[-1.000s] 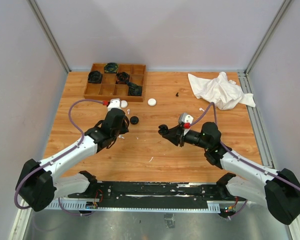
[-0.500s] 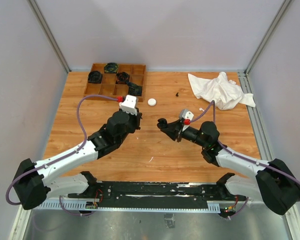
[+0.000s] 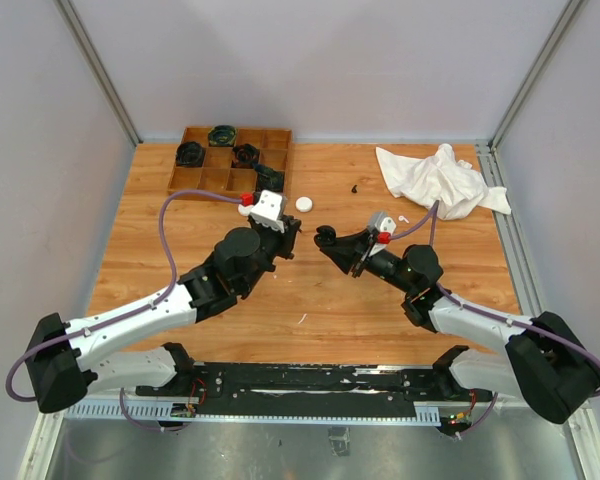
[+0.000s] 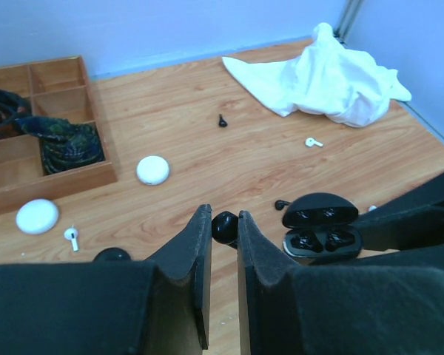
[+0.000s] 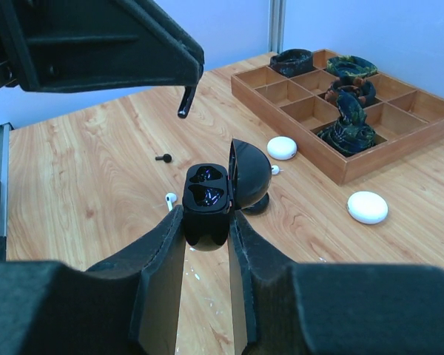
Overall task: Insert the wireless bluetooth earbuds into the charging case
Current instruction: Place the earbud in the charging case.
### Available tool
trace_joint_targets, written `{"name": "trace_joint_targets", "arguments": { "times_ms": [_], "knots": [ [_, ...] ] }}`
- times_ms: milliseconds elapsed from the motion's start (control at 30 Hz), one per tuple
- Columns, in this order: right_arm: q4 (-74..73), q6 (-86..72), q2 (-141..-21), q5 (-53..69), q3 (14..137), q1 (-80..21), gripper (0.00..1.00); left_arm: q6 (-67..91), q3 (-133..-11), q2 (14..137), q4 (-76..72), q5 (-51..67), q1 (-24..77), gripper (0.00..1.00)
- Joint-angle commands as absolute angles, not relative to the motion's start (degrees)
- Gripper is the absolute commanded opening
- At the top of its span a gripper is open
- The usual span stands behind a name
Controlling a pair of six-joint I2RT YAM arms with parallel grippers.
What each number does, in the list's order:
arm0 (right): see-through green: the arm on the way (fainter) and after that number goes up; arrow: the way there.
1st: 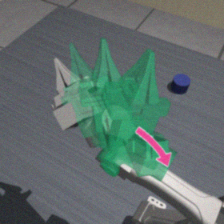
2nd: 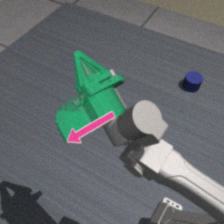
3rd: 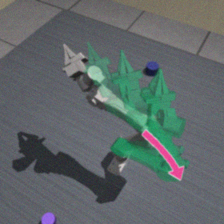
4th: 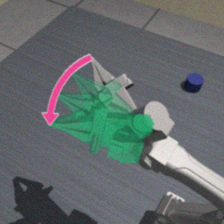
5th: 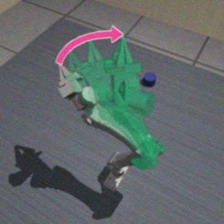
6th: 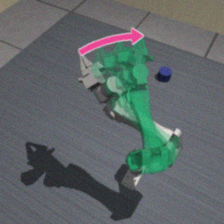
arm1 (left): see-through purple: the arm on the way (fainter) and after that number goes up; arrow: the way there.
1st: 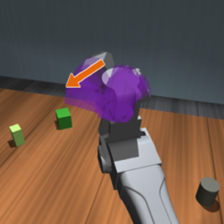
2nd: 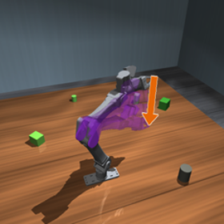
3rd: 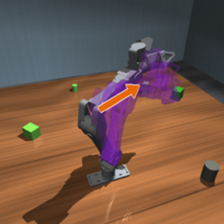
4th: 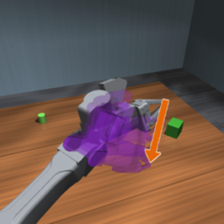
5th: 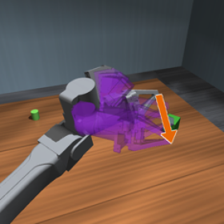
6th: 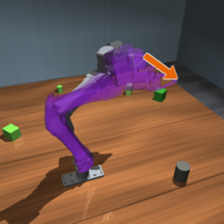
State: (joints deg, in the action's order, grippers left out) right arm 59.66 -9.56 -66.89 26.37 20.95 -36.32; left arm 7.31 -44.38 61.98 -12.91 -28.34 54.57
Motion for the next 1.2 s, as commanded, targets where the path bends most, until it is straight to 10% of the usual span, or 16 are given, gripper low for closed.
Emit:
{"name": "trace_joint_targets", "arguments": {
  "times_ms": [0, 1167],
  "knots": [
    [65.6, -12.7, -67.4, 26.4, 20.4, -37.6, 0.01, 7.1, -46.6, 61.8, -17.2, -28.0, 56.7, 0.11],
    [72.1, -4.1, -67.9, 33.3, 19.3, -37.6, 0.01, -6.4, -44.1, 63.8, -21.6, -29.5, 64.2, 0.11]
  ]
}}
